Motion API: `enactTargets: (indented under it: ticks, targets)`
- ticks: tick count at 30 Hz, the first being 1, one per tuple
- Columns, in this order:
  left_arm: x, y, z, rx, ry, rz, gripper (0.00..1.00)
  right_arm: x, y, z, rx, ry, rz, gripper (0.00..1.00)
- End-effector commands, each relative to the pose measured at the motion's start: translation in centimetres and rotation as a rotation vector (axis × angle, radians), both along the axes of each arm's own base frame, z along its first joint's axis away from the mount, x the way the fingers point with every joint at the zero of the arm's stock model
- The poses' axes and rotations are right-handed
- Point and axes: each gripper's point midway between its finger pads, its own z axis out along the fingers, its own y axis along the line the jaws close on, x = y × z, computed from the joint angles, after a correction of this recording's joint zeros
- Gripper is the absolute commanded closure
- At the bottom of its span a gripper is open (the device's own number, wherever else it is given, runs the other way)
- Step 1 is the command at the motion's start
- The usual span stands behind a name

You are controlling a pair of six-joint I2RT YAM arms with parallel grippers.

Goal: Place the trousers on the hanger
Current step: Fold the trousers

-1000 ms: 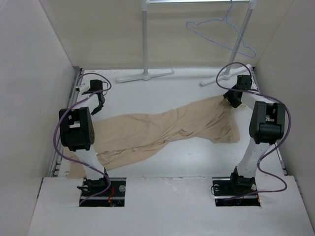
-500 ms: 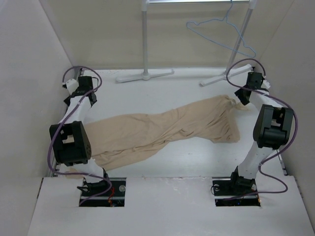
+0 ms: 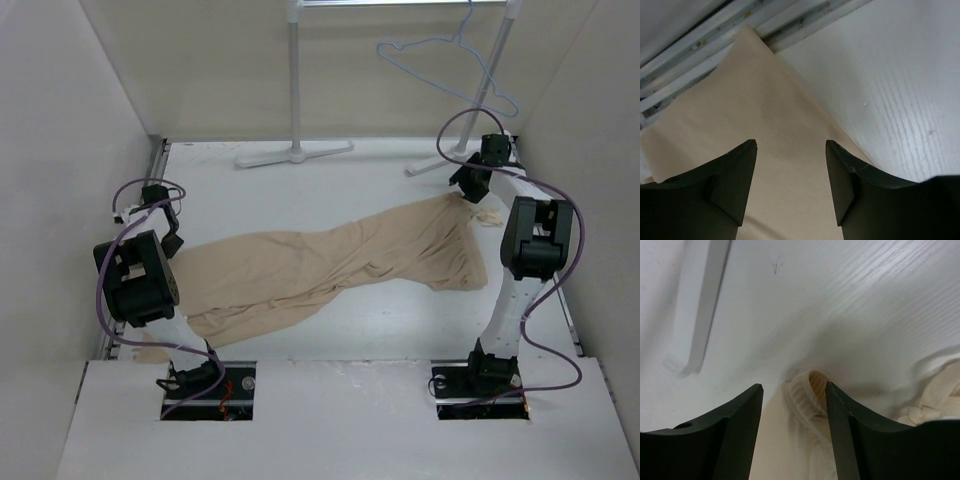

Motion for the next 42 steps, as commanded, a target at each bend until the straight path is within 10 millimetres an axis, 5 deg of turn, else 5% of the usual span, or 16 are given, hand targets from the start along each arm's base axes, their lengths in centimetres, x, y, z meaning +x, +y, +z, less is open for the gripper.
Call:
enactTargets:
  ticks: [1,5,7,10,19,23,27,39,42]
  targets:
    - [-0.3,-0.5,-0.6,-0.028,-0.008,0.024,0.50,0.0,0.2,-0.3,0.028,0.053,0.037,0.42]
    - [-0.1,-0.4,-1.1,-0.035,0.000,0.021,0.72,-0.1,0.7,-1.6,0.029,0.083,0.034,0.59]
    - [0.2,-0.4,-1.1,-0.024,-0.007,0.015,0.83,0.1,0.3,-0.8,0.000,0.037,0.001,0.80]
    - [1.4,-0.5,-0.7,-0.006,-0.038,0.003,0.92,-0.1,-0.6,1.0,-0.025,-0.040,-0.073,0.92]
    - [6.7,-0.6,2.9,0.087,-0.129,-0.052,0.97,-1.6,-6.8,4.6,0.092,-0.186,-0.280,0.97]
    - [6.9,-0.6,3.5,0.077,-0.132,-0.065,0.87,-2.4,-8.8,4.5,0.088,-0.196,-0.325,0.97]
    - [4.9,-0.5,3.1,0.026,-0.104,-0.051,0.38,-2.6,-10.0,4.1,0.093,-0.200,-0.348,0.97]
    - [7.4,-0.1,-0.2,0.009,-0.056,-0.072,0.42,-2.3,-9.3,3.0,0.111,-0.199,-0.319,0.97]
    - [6.3,-0.5,-1.4,-0.004,0.004,-0.069,0.46,-2.4,-9.2,3.0,0.117,-0.202,-0.322,0.97]
